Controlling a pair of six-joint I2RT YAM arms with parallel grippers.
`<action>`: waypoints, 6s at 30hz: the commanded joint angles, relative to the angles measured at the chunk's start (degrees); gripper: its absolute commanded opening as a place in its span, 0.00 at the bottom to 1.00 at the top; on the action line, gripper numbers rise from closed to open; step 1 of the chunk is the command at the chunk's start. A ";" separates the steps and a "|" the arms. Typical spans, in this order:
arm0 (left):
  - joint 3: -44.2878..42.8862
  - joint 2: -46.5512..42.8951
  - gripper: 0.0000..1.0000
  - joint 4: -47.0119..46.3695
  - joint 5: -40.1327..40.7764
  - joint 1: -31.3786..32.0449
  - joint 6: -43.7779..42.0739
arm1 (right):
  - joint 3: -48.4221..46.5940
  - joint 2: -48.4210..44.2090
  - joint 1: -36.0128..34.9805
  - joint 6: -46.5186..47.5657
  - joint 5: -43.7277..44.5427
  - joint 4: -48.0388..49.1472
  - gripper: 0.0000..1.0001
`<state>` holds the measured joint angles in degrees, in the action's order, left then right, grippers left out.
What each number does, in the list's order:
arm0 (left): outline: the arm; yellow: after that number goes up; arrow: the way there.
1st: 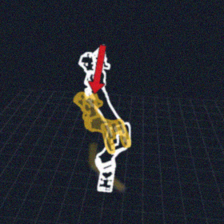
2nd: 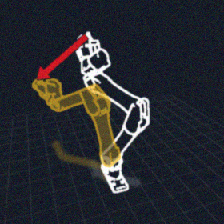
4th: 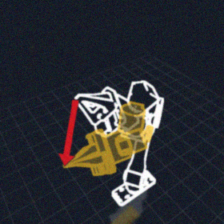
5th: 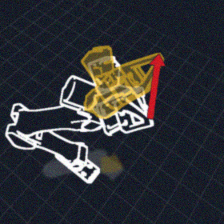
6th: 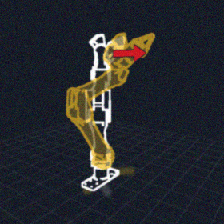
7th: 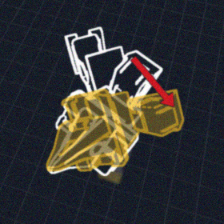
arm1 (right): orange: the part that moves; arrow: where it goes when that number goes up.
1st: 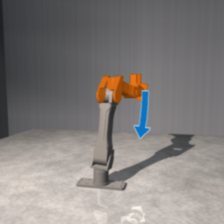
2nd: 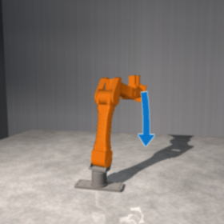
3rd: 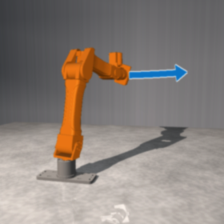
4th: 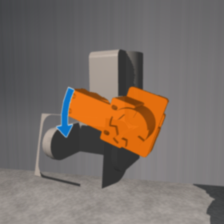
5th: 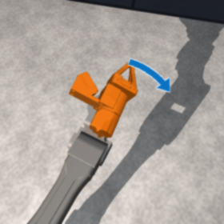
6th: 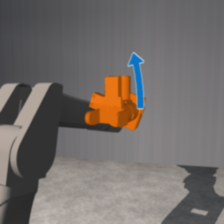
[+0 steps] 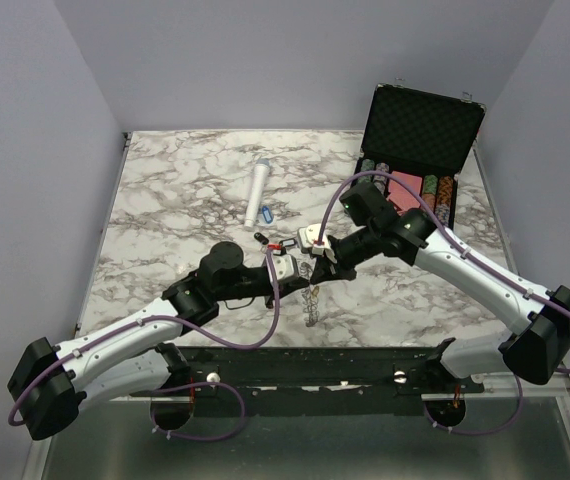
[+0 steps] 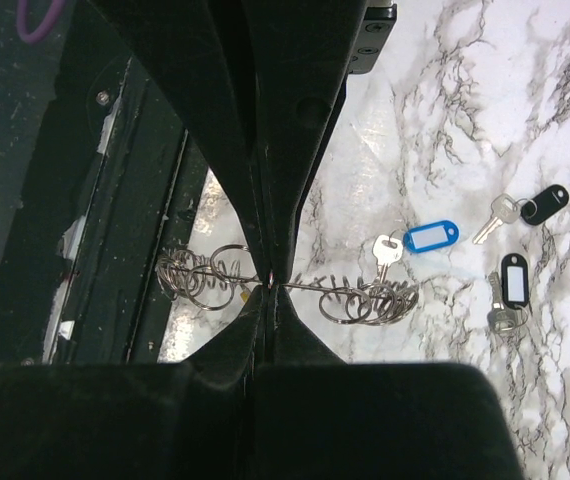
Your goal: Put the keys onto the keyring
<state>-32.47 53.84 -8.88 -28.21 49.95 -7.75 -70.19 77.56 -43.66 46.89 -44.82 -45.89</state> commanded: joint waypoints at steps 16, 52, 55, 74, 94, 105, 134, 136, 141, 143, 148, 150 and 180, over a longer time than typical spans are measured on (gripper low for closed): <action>14.18 -9.46 0.00 -30.03 7.19 -1.61 22.68 | 9.71 -8.99 7.79 -26.82 -14.58 20.81 0.56; 13.75 -4.80 0.00 -39.64 24.60 -0.12 34.21 | 20.45 -12.96 7.28 -39.35 -2.48 49.50 0.49; 12.26 -4.98 0.00 -36.30 26.18 0.41 33.50 | 18.87 -12.08 6.92 -37.14 -0.36 47.04 0.49; 10.76 -5.68 0.00 -33.13 27.33 1.11 32.62 | 17.37 -11.38 6.92 -33.36 -1.93 43.96 0.24; 14.01 -6.38 0.00 -41.11 26.45 1.11 34.90 | 17.20 -11.64 6.57 -28.98 -3.52 40.27 0.00; 16.47 -4.63 0.00 -48.59 24.78 0.85 36.14 | 17.90 -12.26 5.69 -24.22 -9.49 37.45 0.07; 18.85 -9.73 0.00 -45.34 2.19 -2.05 25.33 | 21.59 -13.31 6.75 -43.11 -17.32 52.83 0.38; 18.85 -9.11 0.00 -46.31 2.45 -2.05 25.68 | 21.68 -13.14 6.66 -43.20 -17.58 52.92 0.34; 18.76 -8.67 0.00 -47.36 2.10 -2.05 26.20 | 22.82 -13.14 6.39 -42.85 -16.97 52.83 0.29; 18.84 -8.84 0.00 -47.28 2.19 -1.97 26.38 | 23.00 -13.05 6.31 -42.50 -16.88 52.57 0.27; 18.93 -8.93 0.00 -47.98 2.45 -2.05 26.73 | 23.08 -12.78 6.04 -41.97 -17.23 52.22 0.24; 18.93 -8.76 0.00 -48.42 2.72 -2.05 26.91 | 23.00 -12.61 5.69 -41.71 -17.23 52.13 0.23; 19.72 -7.97 0.00 -50.00 5.44 -1.97 27.70 | 23.09 -11.99 4.46 -43.90 -18.02 53.97 0.27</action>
<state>-12.71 46.83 -56.12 -24.03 47.68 19.75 -47.72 64.73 -37.89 4.47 -60.97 6.11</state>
